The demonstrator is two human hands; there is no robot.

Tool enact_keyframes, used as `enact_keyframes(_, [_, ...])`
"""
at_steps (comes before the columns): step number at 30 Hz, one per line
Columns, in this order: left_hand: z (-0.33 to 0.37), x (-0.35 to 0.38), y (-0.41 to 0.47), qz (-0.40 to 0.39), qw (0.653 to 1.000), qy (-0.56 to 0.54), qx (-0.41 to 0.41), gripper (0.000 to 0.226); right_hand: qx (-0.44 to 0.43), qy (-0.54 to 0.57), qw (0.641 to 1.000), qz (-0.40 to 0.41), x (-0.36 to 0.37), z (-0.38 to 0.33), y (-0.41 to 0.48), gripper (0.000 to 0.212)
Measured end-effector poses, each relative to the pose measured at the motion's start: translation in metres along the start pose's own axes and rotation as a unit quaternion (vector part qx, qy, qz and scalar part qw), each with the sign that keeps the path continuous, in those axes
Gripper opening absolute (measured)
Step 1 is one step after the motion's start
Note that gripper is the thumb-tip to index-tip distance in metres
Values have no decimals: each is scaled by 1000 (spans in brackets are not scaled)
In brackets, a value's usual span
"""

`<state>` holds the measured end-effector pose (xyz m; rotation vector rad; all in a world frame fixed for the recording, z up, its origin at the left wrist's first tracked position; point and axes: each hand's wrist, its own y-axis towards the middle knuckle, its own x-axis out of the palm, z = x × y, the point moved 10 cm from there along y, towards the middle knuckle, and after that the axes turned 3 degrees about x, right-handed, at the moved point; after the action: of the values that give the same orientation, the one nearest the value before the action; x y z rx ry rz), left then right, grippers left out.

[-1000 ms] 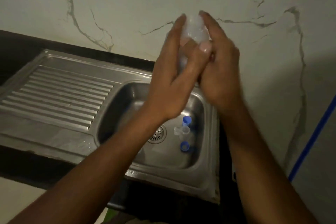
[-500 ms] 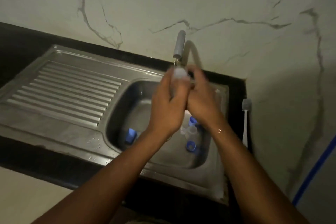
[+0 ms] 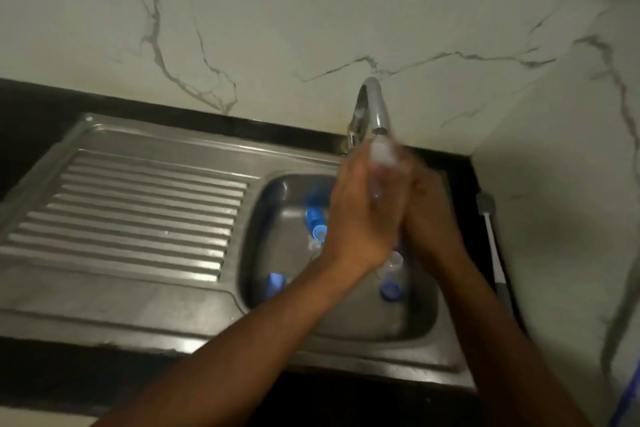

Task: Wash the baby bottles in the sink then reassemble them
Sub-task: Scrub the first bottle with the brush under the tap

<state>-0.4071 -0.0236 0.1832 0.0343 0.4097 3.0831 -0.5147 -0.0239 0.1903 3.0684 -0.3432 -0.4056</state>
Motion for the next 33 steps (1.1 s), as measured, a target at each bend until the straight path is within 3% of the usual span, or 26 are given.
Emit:
enact_keyframes(2, [68, -12, 3, -36, 975, 33, 219, 63, -201, 22, 974, 106, -4, -63, -27, 38])
enact_keyframes(3, [60, -12, 2, -74, 961, 58, 261, 63, -215, -2, 963, 164, -2, -46, -37, 43])
enact_keyframes(4, [32, -12, -1, -131, 960, 89, 230, 58, -162, -43, 966, 197, 10, -10, -38, 46])
enact_keyframes(5, [-27, -13, 0, -193, 972, 110, 76, 51, -37, -87, 982, 163, 30, 34, -29, 45])
enact_keyframes(6, [-83, -23, -9, -214, 962, 133, -101, 43, 143, -142, 977, 66, 60, 92, -27, 41])
enact_keyframes(7, [-138, -42, -28, -219, 922, 159, -277, 38, 313, -105, 944, -29, 94, 147, -46, 41])
enact_keyframes(8, [-166, -55, -45, -221, 894, 161, -354, 35, 396, -93, 911, -63, 108, 178, -61, 44])
enact_keyframes(9, [-178, -68, -48, -200, 899, 143, -361, 33, 414, -130, 900, -52, 111, 182, -61, 44])
enact_keyframes(12, [-174, -107, -37, -123, 923, 50, -363, 32, 339, -149, 929, 24, 125, 153, -42, 36])
enact_keyframes(15, [-181, -160, -14, -29, 923, -17, -384, 20, 239, -209, 947, -44, 179, 112, -14, 41])
enact_keyframes(17, [-185, -199, 4, 58, 913, -79, -397, 28, 151, -230, 957, -93, 224, 78, 5, 34])
enact_keyframes(19, [-184, -234, 24, 97, 905, -124, -394, 25, 64, -251, 954, -152, 277, 50, 22, 32])
enact_keyframes(20, [-184, -252, 34, 102, 908, -125, -387, 27, 44, -244, 956, -157, 297, 41, 31, 41])
enact_keyframes(22, [-179, -289, 60, 100, 921, -92, -366, 36, 68, -207, 964, -152, 327, 33, 57, 56])
enact_keyframes(24, [-184, -331, 85, 97, 932, -42, -348, 38, 77, -213, 961, -156, 359, 24, 89, 57])
enact_keyframes(27, [-198, -386, 117, 86, 943, 28, -320, 24, 65, -211, 957, -189, 411, 11, 134, 55])
enact_keyframes(31, [-204, -448, 145, 103, 952, 135, -255, 40, 31, -230, 946, -228, 486, 1, 169, 63])
enact_keyframes(33, [-218, -477, 154, 110, 950, 146, -253, 35, 4, -247, 939, -241, 521, -4, 179, 65])
